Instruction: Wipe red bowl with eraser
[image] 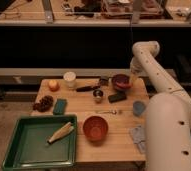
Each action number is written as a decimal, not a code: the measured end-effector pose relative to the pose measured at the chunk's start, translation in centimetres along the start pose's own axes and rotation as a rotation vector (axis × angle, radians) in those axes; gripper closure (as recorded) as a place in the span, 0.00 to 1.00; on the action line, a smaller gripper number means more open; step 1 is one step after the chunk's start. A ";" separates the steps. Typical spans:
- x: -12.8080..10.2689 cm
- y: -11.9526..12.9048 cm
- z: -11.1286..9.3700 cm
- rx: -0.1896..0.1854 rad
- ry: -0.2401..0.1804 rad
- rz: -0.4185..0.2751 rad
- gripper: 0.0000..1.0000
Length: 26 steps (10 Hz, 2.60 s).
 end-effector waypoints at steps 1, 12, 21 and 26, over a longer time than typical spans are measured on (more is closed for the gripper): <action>0.0 0.1 0.1 -0.002 0.000 0.000 0.37; 0.0 0.1 0.1 -0.001 0.000 0.000 0.37; 0.9 6.0 -3.2 -0.081 -0.043 -0.110 0.37; 1.3 7.5 -2.0 -0.084 -0.068 -0.143 0.37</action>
